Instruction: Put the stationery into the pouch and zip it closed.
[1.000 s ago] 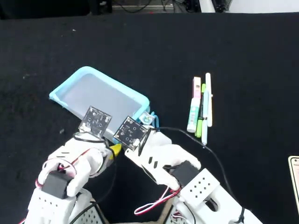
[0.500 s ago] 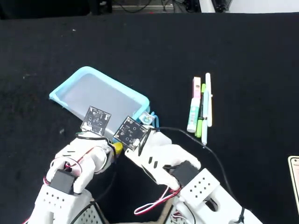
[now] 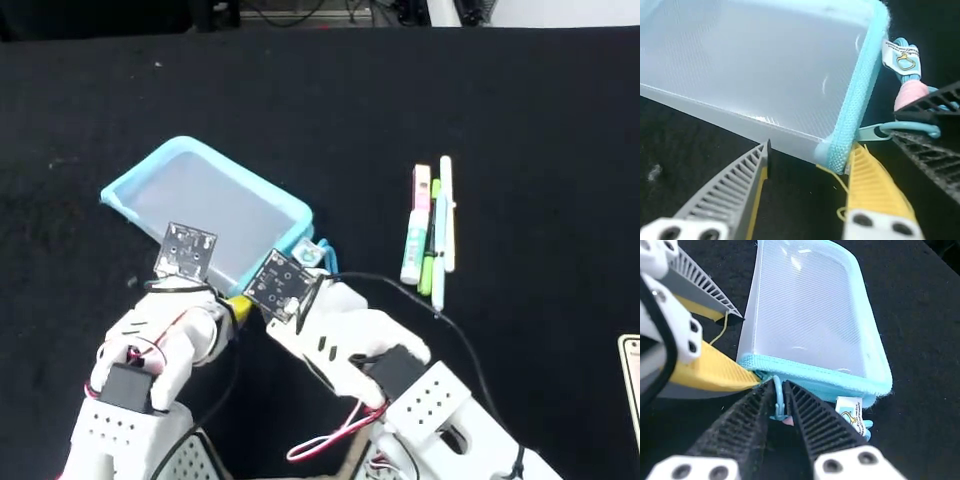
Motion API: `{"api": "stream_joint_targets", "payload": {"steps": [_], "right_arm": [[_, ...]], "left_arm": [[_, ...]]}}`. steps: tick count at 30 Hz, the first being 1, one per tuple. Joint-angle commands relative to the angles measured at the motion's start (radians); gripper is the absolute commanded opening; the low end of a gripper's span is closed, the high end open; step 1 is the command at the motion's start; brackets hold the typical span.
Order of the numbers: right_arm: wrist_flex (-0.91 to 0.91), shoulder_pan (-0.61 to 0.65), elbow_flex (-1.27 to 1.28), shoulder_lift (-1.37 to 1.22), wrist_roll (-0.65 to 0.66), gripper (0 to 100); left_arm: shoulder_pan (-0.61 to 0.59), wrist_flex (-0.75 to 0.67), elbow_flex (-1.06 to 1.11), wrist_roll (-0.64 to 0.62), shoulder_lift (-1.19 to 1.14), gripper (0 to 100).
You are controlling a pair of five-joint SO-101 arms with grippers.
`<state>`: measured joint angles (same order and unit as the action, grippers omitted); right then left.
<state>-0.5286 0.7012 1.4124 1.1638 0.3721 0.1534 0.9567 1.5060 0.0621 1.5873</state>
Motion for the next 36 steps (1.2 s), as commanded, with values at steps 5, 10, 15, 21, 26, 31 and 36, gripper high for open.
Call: {"api": "stream_joint_targets", "payload": {"steps": [5, 10, 15, 21, 26, 31, 36], "right_arm": [[0.026, -0.015, -0.002, 0.022, -0.009, 1.1], [0.026, -0.015, -0.002, 0.022, -0.009, 1.1], [0.029, -0.015, 0.007, 0.022, -0.009, 1.1], [0.023, -0.015, 0.013, 0.022, -0.008, 1.1], [-0.031, 0.041, 0.008, 0.018, -0.009, 6.0], [-0.028, 0.092, 0.031, 0.013, -0.107, 14.5], [-0.032, 0.094, 0.033, 0.013, -0.164, 14.8]], "left_arm": [[-0.016, -0.014, -0.058, -0.006, 0.011, 22], [-0.01, -0.008, -0.091, -0.012, 0.011, 7], [-0.018, -0.008, -0.101, -0.012, 0.011, 3], [-0.021, -0.015, -0.102, -0.012, 0.011, 3], [-0.021, -0.015, -0.096, -0.012, 0.011, 3], [-0.021, -0.015, -0.094, -0.012, 0.011, 3], [-0.021, -0.015, -0.094, -0.012, 0.011, 3]]}}
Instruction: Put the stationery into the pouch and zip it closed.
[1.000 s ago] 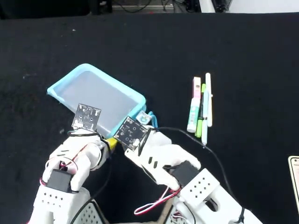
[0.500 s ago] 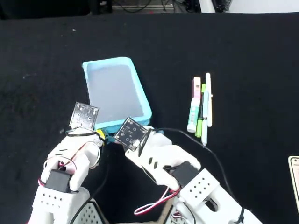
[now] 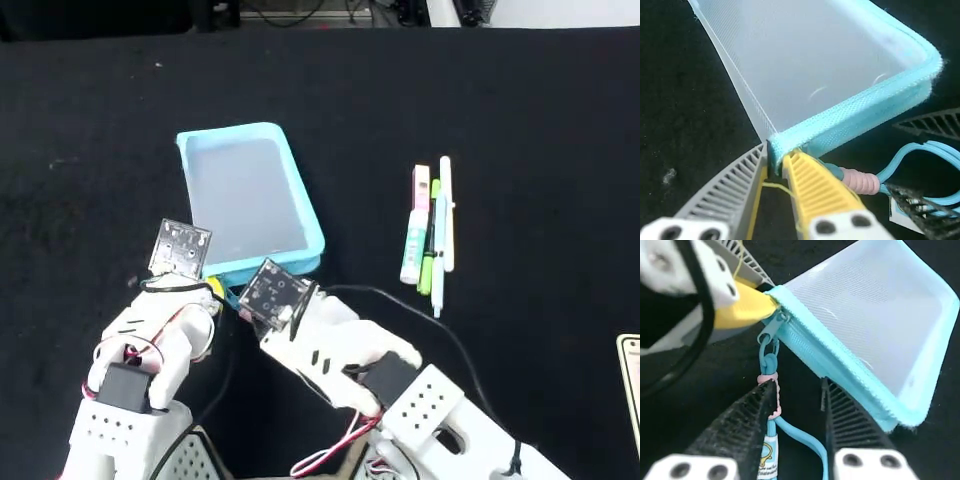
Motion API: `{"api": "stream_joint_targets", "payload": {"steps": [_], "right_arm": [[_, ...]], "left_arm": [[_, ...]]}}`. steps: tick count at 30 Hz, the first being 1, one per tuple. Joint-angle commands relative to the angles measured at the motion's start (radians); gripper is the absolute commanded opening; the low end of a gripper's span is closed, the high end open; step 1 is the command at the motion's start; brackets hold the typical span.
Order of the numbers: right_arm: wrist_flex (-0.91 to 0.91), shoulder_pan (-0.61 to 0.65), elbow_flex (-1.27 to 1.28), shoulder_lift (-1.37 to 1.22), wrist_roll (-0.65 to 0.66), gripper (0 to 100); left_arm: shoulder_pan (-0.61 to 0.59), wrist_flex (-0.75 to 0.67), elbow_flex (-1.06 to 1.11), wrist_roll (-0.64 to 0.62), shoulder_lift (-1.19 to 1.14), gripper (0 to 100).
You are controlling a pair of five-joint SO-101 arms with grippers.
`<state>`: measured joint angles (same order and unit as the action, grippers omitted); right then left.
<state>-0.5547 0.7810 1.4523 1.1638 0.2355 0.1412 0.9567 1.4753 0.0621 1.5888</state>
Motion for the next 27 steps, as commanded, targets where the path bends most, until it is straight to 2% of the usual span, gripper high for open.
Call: {"api": "stream_joint_targets", "payload": {"steps": [1, 7, 14, 20, 27], "right_arm": [[-0.006, 0.014, -0.007, 0.013, -0.035, 14.8], [-0.028, 0.077, -0.027, -0.05, -0.041, 14.9], [0.008, 0.074, -0.166, -0.343, -0.048, 14.9], [0.163, 0.072, -0.185, -0.504, -0.21, 14.9], [0.192, 0.072, -0.193, -0.57, -0.238, 15.7]], "left_arm": [[-0.008, -0.017, -0.064, -0.012, 0.009, 3], [-0.008, -0.017, -0.065, -0.012, 0.009, 3], [-0.008, -0.017, -0.065, -0.012, 0.009, 3], [-0.008, -0.017, -0.064, -0.012, 0.009, 3], [-0.008, -0.017, -0.064, -0.012, 0.009, 3]]}}
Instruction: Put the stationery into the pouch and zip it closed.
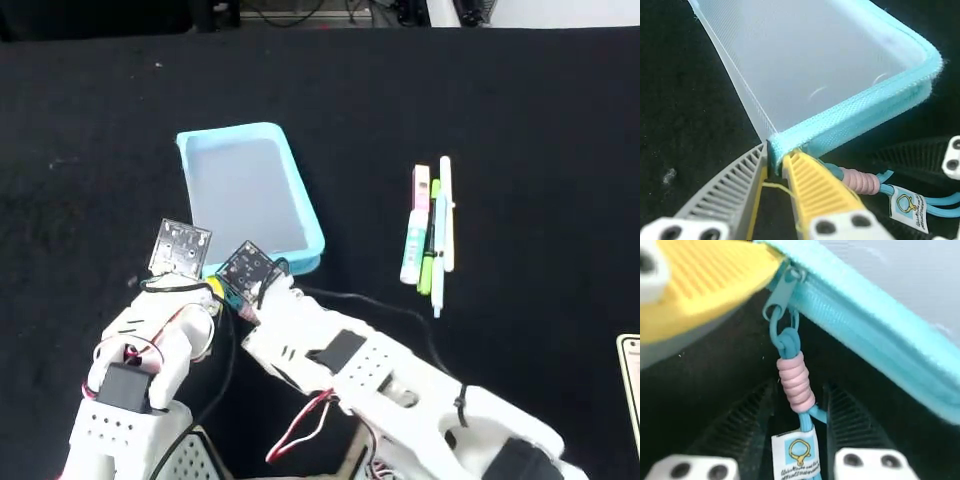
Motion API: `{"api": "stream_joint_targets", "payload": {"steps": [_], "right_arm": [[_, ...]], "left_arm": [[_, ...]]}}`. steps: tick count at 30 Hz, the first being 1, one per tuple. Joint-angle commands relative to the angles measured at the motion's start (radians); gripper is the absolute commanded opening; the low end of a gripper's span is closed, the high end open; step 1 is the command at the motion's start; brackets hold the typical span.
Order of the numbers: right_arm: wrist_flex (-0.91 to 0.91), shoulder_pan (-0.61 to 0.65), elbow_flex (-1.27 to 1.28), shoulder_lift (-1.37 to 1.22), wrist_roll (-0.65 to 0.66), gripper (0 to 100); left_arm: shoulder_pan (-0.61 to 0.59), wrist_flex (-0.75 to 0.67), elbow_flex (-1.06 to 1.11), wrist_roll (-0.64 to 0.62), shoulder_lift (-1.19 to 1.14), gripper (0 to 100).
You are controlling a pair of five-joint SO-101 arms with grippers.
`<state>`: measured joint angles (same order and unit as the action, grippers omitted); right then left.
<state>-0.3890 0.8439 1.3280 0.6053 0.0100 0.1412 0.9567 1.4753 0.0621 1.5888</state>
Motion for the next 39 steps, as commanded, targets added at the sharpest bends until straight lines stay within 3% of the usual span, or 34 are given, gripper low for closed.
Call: {"api": "stream_joint_targets", "payload": {"steps": [1, 4, 11, 13, 17, 23, 29, 31, 36, 39], "right_arm": [[0.026, 0.009, -0.068, -0.019, -0.012, 17.2], [0.026, -0.02, -0.07, -0.042, -0.028, 23.0], [0.026, -0.058, -0.107, -0.096, -0.075, 23.4], [0.026, -0.072, -0.122, -0.117, -0.071, 19.6], [0.021, -0.126, -0.156, -0.147, -0.066, 0.8], [-0.15, -0.245, -0.199, -0.041, 0.034, 1.1], [-0.325, -0.307, -0.208, 0.137, 0.044, 1.1], [-0.364, -0.316, -0.208, 0.16, 0.061, 1.1], [-0.47, -0.311, -0.213, 0.162, 0.249, 1.1], [-0.48, -0.311, -0.213, 0.162, 0.262, 1.8]], "left_arm": [[-0.008, -0.017, -0.064, -0.012, 0.009, 3], [-0.008, -0.017, -0.064, -0.012, 0.009, 3], [-0.008, -0.017, -0.065, -0.014, 0.009, 3], [-0.008, -0.017, -0.065, -0.014, 0.009, 3], [-0.008, -0.017, -0.064, -0.014, 0.009, 3], [-0.008, -0.017, -0.062, -0.014, 0.009, 3], [-0.008, -0.017, -0.062, -0.014, 0.009, 3], [-0.008, -0.017, -0.062, -0.014, 0.009, 3], [-0.008, -0.017, -0.062, -0.014, 0.009, 3], [-0.008, -0.017, -0.062, -0.014, 0.009, 3]]}}
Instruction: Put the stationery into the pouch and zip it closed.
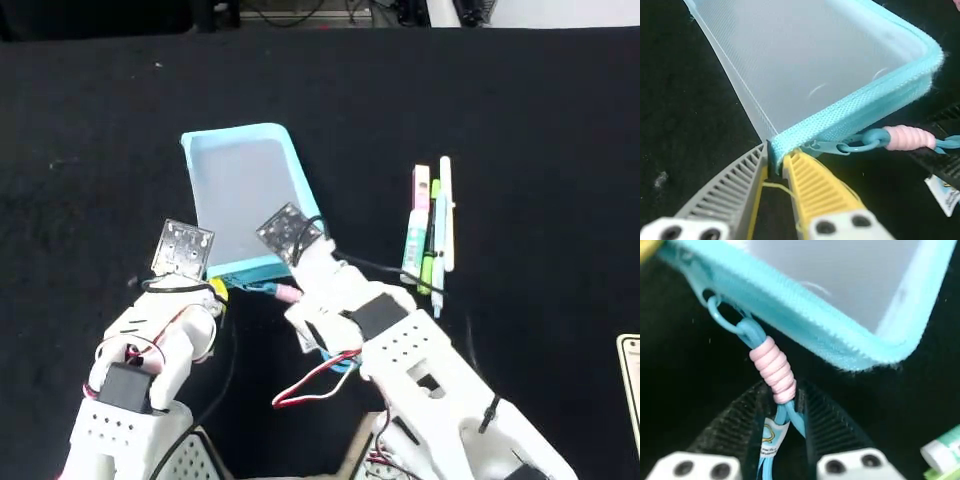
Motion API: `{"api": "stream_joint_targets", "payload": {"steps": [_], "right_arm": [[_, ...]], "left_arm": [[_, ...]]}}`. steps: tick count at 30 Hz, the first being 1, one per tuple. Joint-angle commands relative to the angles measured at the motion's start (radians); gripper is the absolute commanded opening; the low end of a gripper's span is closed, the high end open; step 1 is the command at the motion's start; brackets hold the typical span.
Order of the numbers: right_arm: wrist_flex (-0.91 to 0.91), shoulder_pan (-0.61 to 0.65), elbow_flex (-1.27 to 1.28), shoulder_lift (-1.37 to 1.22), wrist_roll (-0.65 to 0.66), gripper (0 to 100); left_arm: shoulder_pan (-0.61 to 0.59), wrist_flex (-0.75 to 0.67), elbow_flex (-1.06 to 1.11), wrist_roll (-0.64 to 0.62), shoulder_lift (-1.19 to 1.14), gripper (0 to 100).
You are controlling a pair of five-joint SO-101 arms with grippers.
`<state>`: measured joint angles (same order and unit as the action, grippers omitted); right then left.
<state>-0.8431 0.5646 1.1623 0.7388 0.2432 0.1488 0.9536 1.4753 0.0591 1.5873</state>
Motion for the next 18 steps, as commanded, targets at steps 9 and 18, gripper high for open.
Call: {"api": "stream_joint_targets", "payload": {"steps": [9, 18], "right_arm": [[-0.028, 0.041, -0.045, 0.027, -0.155, 16.5], [0.121, 0.164, 0.01, 0.027, -0.163, 16.6]], "left_arm": [[-0.016, -0.014, -0.062, -0.011, 0.011, 3], [-0.016, -0.014, -0.062, -0.011, 0.011, 3]]}}
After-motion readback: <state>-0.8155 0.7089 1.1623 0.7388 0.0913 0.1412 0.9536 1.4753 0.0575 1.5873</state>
